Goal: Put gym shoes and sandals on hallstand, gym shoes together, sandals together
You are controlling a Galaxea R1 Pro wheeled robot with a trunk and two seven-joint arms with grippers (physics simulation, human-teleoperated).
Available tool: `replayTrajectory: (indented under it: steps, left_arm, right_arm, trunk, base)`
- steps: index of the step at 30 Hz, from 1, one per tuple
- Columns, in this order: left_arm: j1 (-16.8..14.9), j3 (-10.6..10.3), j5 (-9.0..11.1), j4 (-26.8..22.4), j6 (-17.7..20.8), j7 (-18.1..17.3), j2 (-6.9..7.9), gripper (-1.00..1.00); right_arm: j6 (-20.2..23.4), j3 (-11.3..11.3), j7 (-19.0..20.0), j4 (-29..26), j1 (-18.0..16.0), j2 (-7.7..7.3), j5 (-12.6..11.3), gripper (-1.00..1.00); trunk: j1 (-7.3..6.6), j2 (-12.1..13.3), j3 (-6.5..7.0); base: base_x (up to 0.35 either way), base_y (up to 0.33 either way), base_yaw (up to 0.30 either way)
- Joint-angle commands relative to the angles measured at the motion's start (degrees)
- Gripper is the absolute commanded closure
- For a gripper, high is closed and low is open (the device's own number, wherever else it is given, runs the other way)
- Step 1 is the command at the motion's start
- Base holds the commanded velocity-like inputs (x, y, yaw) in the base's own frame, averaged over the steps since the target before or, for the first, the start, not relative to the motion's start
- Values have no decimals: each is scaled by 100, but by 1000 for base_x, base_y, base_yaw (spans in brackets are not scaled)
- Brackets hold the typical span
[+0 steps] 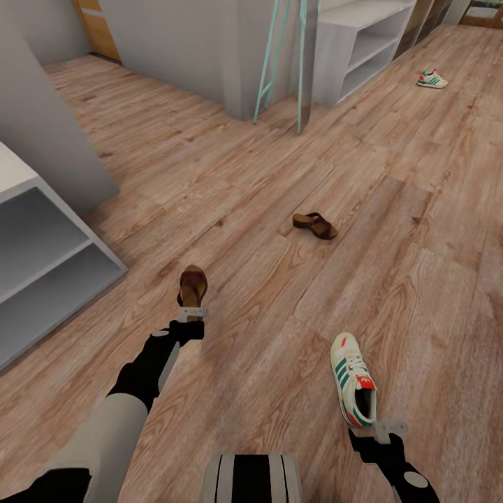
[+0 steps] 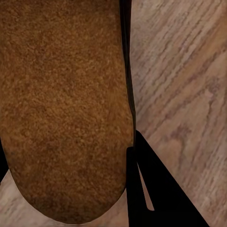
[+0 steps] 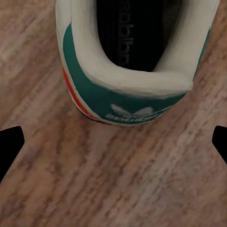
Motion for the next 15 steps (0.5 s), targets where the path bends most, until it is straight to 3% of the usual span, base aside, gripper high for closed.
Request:
replayTrajectory:
  steps: [1,7,15]
  left_arm:
    - [-1,37,-80,-10,28,-63,-8,100]
    - [-1,37,-80,-6,26,-63,-8,100]
    - [-1,38,-80,-3,26,-63,-8,100]
  right_arm:
    - [-28,-43,46,1,-4,5,60,-100]
    - [-29,-43,46,1,-4,5,60,-100]
    - [-30,-43,46,1,-4,5,60,-100]
  trunk:
    - [0,-1,-3]
    - [0,-1,-4]
    - [0,-1,-4]
  base:
    - [129,0,0]
    - [145,0,0]
    - [27,0,0]
